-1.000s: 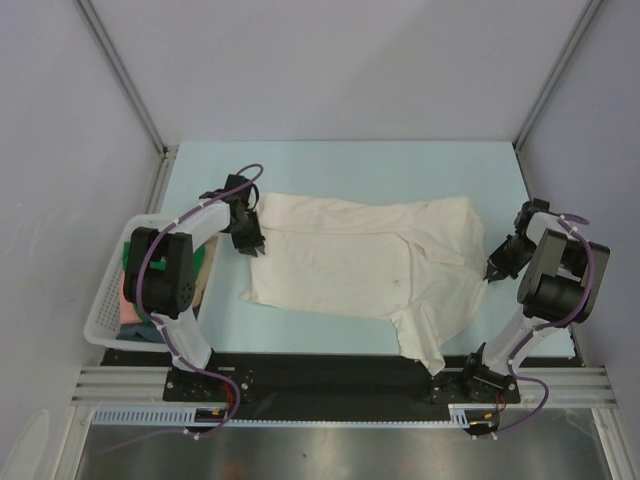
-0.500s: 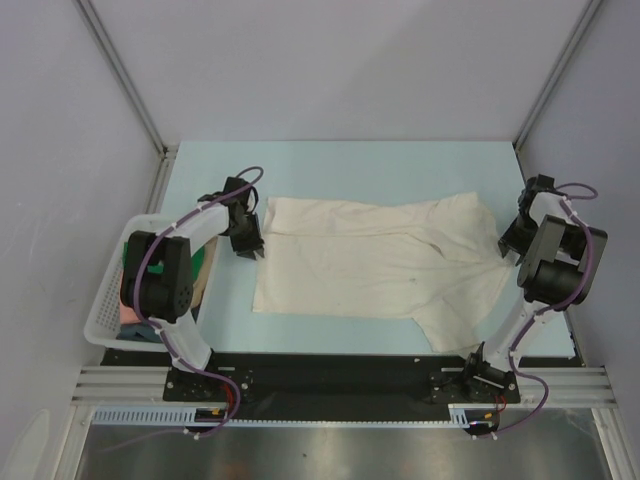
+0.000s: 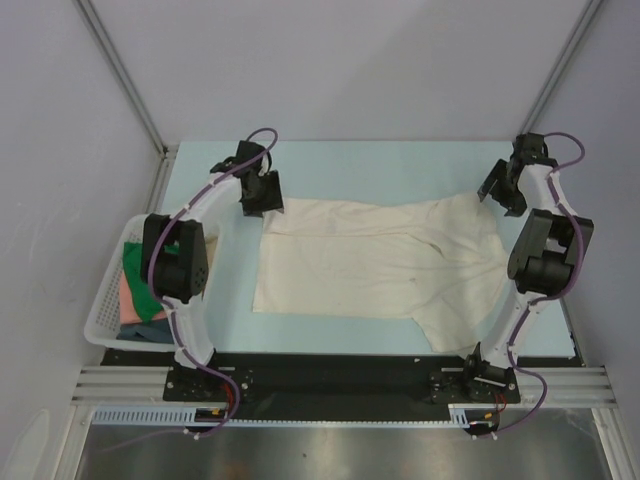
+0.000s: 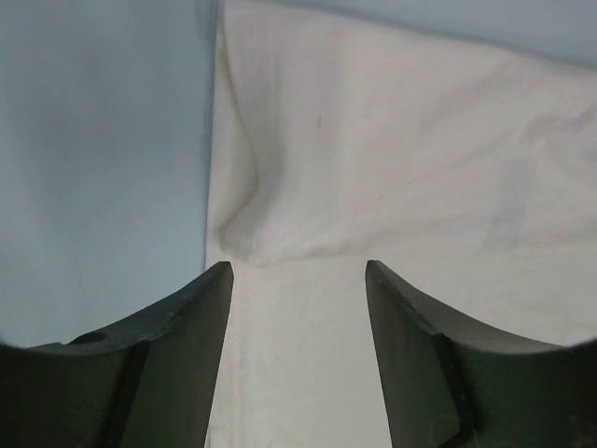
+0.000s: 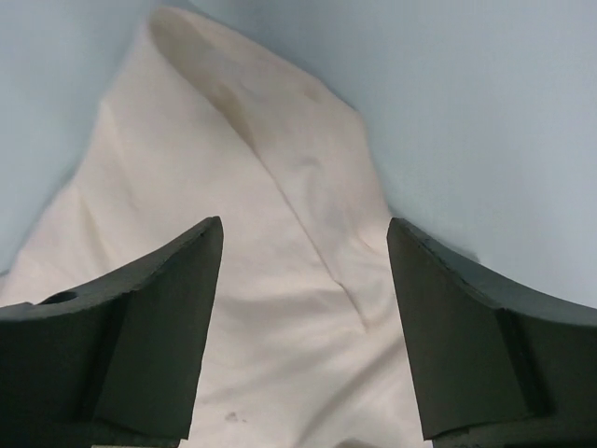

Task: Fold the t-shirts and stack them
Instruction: Flatten the tshirt out

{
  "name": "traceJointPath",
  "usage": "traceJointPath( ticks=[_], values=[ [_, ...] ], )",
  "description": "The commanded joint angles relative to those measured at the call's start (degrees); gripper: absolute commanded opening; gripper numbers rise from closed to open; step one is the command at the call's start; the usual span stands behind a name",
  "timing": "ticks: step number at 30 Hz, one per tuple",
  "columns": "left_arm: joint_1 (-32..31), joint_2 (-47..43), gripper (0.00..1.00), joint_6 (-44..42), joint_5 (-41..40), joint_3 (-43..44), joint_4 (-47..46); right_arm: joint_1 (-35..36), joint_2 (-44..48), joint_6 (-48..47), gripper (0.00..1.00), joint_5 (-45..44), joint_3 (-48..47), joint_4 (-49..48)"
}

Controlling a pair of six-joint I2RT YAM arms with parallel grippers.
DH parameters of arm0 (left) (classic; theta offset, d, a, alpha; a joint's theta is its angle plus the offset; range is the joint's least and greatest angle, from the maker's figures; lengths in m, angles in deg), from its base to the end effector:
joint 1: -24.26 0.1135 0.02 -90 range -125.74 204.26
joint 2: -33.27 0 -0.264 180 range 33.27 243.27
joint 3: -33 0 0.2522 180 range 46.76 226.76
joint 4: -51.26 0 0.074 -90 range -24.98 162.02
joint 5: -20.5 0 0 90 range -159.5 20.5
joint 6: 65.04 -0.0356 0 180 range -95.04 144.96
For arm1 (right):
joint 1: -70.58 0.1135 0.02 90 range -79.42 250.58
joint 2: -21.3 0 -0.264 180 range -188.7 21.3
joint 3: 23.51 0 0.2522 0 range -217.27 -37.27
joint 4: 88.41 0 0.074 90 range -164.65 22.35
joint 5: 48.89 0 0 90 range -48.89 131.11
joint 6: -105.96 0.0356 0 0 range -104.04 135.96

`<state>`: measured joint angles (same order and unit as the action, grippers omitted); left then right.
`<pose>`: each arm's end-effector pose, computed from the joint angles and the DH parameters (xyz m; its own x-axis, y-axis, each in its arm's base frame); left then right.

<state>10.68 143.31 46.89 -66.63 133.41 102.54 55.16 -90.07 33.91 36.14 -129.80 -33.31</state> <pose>0.4004 -0.0986 0.2236 -0.8844 -0.1701 -0.4347 -0.0777 0.9719 -0.2222 0.4058 -0.1151 0.2420 -0.7012 0.5119 -0.4962 0.5493 0.8316 0.0817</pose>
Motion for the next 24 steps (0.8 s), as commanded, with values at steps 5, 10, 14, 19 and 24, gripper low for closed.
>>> traceJointPath(
  ticks=[5, 10, 14, 19, 24],
  values=[
    [3.3, 11.1, 0.63, -2.6, -2.4, 17.4, 2.6, 0.2, -10.6, -4.3, 0.79, 8.7, -12.9, -1.8],
    [5.1, 17.0, 0.63, -2.5, 0.6, 22.4, 3.4, -0.2, -13.5, -4.9, 0.81, 16.7, -14.7, -3.4],
    [5.1, 20.1, 0.61, -2.2, 1.9, 24.4, 3.1, 0.9, -14.5, -6.4, 0.81, 18.2, -14.1, -4.8],
    [5.1, 23.1, 0.56, -1.5, 2.1, 25.1, 2.9, 0.9, -16.6, -5.7, 0.74, 18.6, -14.3, -4.9],
    [5.1, 26.4, 0.43, -0.6, 4.3, 27.4, 2.5, 1.3, -18.5, -4.0, 0.65, 18.6, -14.6, -7.1]
  ],
)
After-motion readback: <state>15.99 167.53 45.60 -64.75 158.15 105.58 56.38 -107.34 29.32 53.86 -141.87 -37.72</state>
